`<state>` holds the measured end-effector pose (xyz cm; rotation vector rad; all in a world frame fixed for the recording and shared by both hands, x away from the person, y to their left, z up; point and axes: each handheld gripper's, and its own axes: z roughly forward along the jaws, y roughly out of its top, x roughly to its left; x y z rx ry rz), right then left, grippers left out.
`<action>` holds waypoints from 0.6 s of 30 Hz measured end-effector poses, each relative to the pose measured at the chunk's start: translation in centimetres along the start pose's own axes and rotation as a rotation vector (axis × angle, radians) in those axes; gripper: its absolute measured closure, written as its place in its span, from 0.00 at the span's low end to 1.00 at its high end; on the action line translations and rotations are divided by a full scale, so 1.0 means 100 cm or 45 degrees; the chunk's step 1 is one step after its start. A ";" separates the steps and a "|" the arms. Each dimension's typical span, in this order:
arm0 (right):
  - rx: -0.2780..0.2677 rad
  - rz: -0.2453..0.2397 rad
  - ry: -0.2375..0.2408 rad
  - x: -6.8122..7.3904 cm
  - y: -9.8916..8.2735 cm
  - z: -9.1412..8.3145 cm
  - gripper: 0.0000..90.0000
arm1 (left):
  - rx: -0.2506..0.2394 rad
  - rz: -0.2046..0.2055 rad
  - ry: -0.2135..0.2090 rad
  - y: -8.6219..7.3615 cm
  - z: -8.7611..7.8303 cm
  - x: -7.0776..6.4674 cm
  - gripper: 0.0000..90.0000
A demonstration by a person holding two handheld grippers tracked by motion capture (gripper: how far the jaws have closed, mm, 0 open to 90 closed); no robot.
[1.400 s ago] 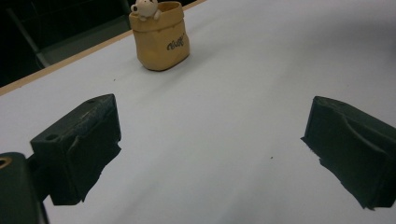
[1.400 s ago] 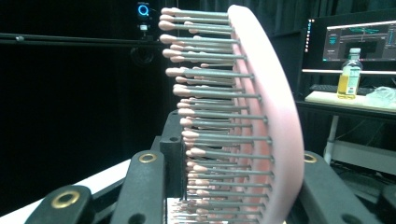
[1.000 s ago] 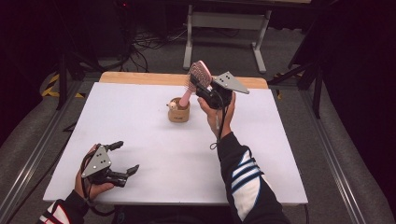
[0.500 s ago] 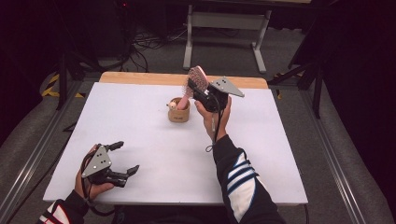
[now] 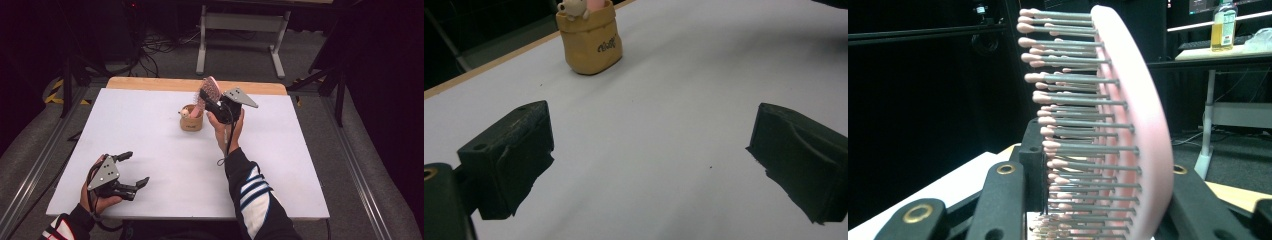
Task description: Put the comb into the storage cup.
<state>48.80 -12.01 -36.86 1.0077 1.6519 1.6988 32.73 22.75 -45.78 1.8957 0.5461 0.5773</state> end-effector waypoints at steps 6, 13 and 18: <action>0.014 0.031 -0.001 -0.001 -0.008 0.002 0.70 | 0.001 -0.001 -0.001 0.000 0.000 0.000 0.06; 0.031 0.055 -0.003 -0.002 -0.014 0.004 0.70 | 0.000 0.000 0.004 0.000 0.000 0.000 0.06; 0.040 0.055 0.000 -0.001 -0.017 0.005 0.70 | 0.001 -0.001 -0.002 0.000 0.000 -0.001 0.06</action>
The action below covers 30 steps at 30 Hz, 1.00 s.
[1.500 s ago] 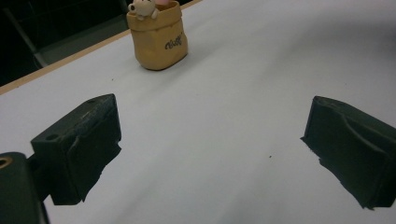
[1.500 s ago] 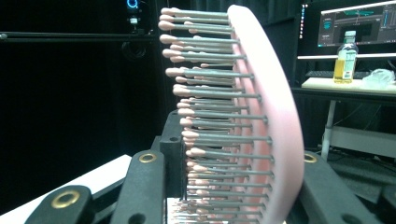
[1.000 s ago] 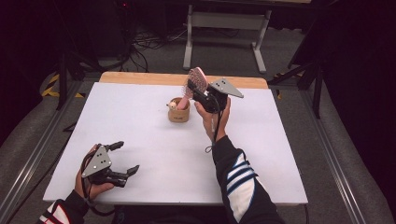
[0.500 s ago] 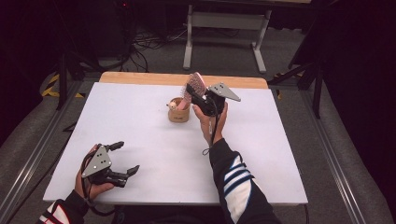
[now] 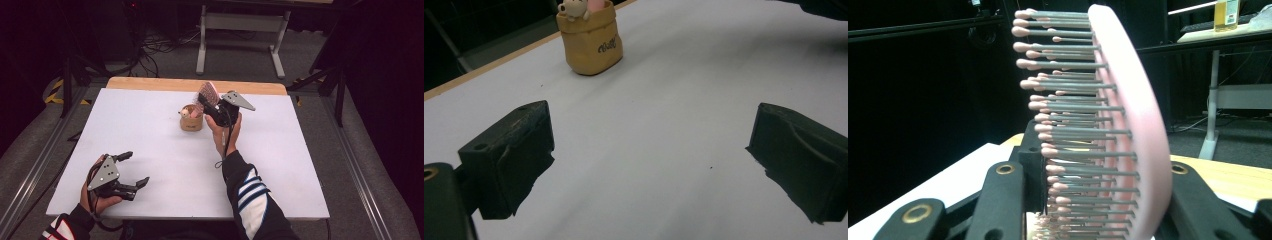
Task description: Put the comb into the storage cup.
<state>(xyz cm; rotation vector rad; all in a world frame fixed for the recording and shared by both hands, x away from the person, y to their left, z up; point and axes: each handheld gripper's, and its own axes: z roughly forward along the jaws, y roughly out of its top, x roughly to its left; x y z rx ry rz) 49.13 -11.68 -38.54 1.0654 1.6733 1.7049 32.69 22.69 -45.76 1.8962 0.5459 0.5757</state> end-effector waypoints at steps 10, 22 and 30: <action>0.012 -0.003 0.002 0.000 -0.001 0.001 0.70 | 0.001 0.002 0.001 0.000 0.000 0.000 0.06; 0.025 0.032 -0.006 -0.008 -0.002 0.001 0.69 | 0.003 0.001 0.002 0.000 0.001 0.000 0.06; 0.046 0.058 -0.030 -0.012 -0.005 0.000 0.67 | 0.008 0.008 0.003 0.000 0.001 -0.001 0.06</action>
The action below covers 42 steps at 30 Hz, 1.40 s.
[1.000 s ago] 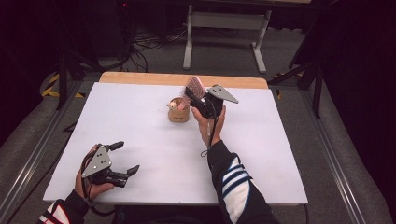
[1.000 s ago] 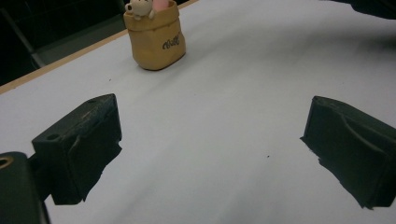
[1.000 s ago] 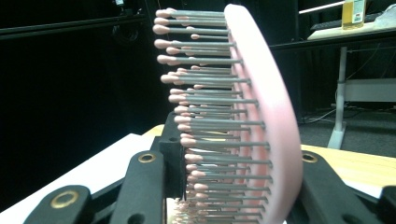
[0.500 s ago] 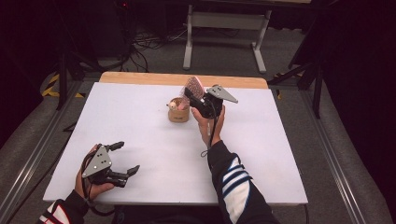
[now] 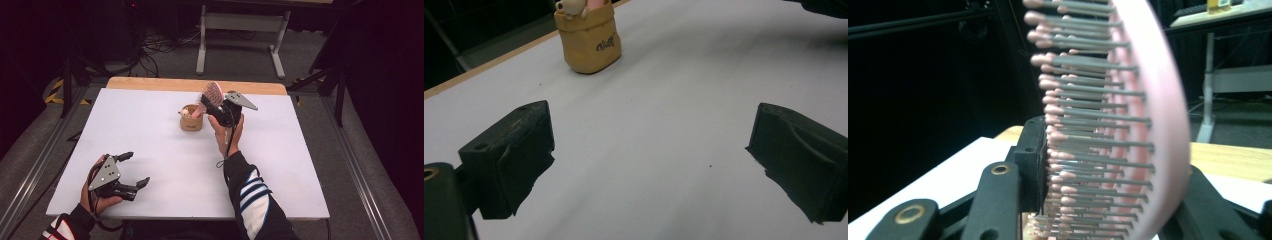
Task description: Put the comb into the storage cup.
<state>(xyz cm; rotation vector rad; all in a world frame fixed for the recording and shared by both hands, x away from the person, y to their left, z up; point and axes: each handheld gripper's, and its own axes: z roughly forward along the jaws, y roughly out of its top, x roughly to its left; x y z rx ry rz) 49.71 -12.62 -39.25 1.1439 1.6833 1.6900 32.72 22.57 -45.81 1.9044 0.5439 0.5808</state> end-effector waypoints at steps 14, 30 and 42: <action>0.015 0.029 -0.023 -0.012 -0.010 -0.007 0.65 | 0.009 0.004 -0.002 0.000 0.002 -0.001 0.06; 0.033 -0.019 -0.090 -0.013 -0.010 -0.010 0.61 | 0.015 0.010 0.002 0.000 0.002 0.000 0.06; 0.061 -0.041 -0.117 -0.012 -0.006 -0.010 0.47 | 0.022 0.009 0.003 0.000 0.003 -0.001 0.06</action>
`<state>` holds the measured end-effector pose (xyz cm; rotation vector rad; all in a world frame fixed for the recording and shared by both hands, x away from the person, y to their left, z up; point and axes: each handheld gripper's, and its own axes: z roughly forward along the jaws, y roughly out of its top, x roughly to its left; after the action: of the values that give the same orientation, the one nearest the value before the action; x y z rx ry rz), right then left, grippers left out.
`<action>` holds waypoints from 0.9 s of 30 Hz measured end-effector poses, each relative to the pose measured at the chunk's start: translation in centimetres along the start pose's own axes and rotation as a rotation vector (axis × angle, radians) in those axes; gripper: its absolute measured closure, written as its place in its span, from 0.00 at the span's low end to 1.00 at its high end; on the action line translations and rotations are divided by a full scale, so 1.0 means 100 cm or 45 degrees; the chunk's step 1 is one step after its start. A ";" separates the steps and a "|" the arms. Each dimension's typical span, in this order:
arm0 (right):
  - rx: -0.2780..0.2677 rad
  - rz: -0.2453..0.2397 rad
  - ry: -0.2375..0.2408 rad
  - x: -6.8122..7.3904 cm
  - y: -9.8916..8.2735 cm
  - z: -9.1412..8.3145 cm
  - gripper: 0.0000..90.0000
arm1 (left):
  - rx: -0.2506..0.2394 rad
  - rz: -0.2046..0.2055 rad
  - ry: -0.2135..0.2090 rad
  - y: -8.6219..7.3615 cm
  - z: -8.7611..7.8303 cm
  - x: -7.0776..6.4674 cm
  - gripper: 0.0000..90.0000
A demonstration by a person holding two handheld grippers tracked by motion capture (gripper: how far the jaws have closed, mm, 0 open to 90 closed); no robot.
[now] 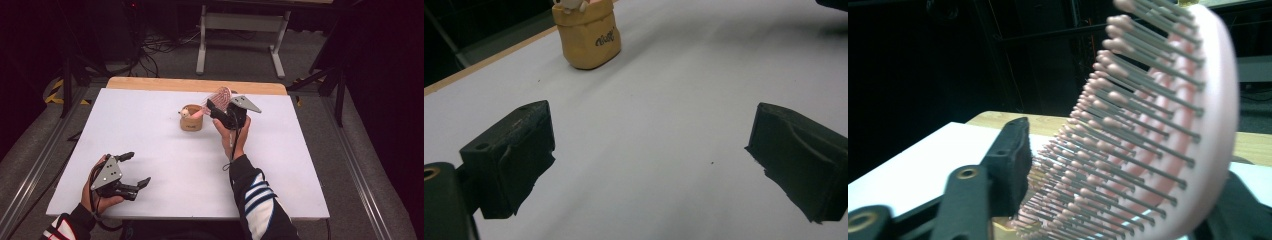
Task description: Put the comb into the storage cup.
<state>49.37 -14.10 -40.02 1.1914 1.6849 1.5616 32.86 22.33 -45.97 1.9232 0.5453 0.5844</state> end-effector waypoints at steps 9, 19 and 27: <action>0.030 -0.014 0.015 -0.001 0.002 0.001 0.37 | 0.006 -0.002 -0.001 0.000 0.000 0.000 0.06; 0.062 -0.071 -0.040 0.003 0.002 0.003 0.17 | 0.009 0.004 0.006 0.000 0.000 0.000 0.06; 0.060 -0.077 -0.047 0.004 0.002 0.004 0.08 | 0.004 0.002 0.004 0.000 0.000 0.000 0.06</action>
<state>49.60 -13.54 -39.82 1.1746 1.7263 1.4630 32.87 22.33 -45.95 1.9263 0.5473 0.5877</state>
